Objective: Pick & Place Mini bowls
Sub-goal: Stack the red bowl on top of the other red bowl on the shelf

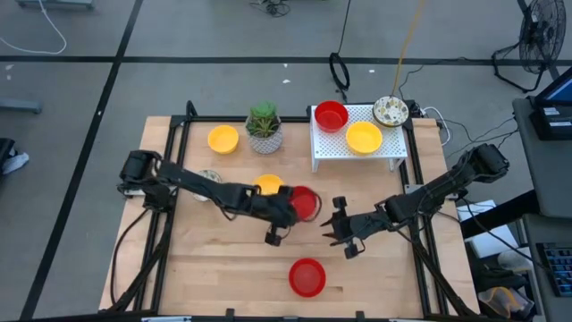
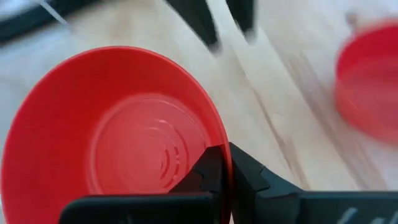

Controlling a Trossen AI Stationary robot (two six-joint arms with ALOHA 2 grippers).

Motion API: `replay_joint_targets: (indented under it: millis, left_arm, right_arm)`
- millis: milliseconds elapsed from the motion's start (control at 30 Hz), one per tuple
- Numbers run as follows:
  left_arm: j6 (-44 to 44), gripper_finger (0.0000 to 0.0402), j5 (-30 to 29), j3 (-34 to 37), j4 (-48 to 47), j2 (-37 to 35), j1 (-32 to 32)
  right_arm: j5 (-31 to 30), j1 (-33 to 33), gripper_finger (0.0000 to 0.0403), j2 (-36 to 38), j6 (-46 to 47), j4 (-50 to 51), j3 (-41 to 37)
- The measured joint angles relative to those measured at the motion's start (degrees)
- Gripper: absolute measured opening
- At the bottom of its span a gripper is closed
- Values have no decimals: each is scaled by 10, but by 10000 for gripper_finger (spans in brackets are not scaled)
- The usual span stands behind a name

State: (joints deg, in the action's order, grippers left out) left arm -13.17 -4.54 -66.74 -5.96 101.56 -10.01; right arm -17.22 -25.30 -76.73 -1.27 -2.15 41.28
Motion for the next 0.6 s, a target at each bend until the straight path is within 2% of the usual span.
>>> replay_joint_targets:
  millis: [200, 300, 600]
  left_arm:
    - [-9, 6, 1, 0, 45, -25, 54]
    - [-30, 5, 23, -9, 53, -23, 89]
    - [-79, 4, 57, -114, 25, -16, 180]
  right_arm:
    - [-15, 7, 114, 0, -52, -2, 0]
    - [-41, 15, 114, 1, -64, 0, 0]
    - [-54, 57, 114, 39, -54, 22, 0]
